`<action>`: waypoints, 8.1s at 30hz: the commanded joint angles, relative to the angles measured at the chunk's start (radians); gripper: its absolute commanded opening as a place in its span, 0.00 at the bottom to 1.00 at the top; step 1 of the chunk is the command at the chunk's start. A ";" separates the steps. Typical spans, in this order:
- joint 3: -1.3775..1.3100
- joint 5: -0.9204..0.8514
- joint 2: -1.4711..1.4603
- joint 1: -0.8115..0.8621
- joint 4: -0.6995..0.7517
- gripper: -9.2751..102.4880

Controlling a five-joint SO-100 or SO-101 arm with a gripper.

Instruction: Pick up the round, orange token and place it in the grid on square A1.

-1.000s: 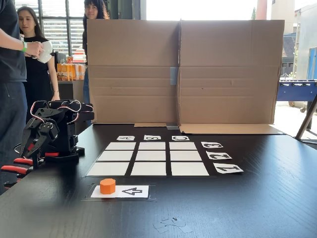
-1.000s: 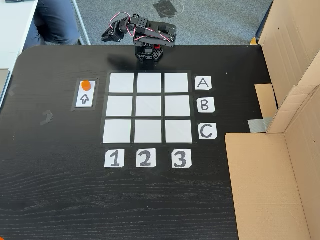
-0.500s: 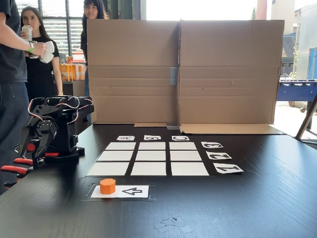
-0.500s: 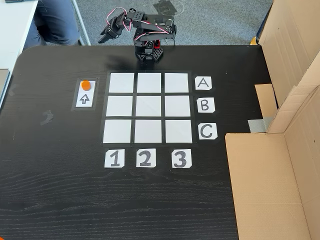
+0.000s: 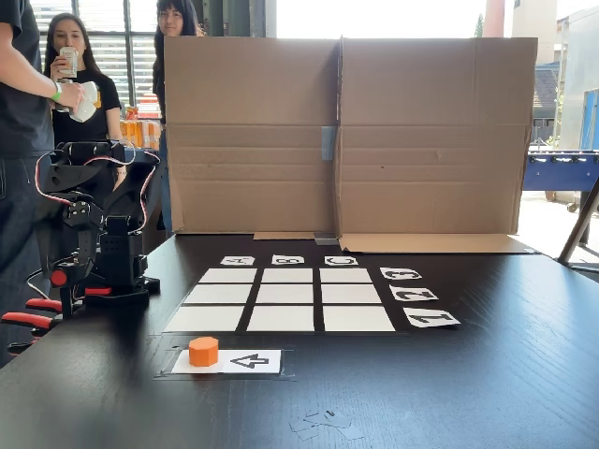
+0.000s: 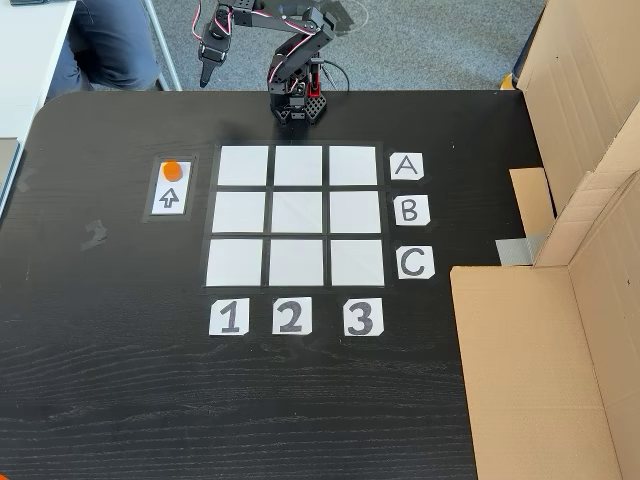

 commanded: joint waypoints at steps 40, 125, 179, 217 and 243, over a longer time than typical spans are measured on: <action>-1.045 0.434 -1.143 -0.571 0.101 0.39; -0.612 0.313 -0.488 -0.600 0.126 0.14; 0.247 0.224 -0.307 -0.850 -0.316 0.14; 0.272 0.265 -0.357 -0.923 -0.380 0.32; 0.058 0.258 -0.028 -0.667 -0.368 0.36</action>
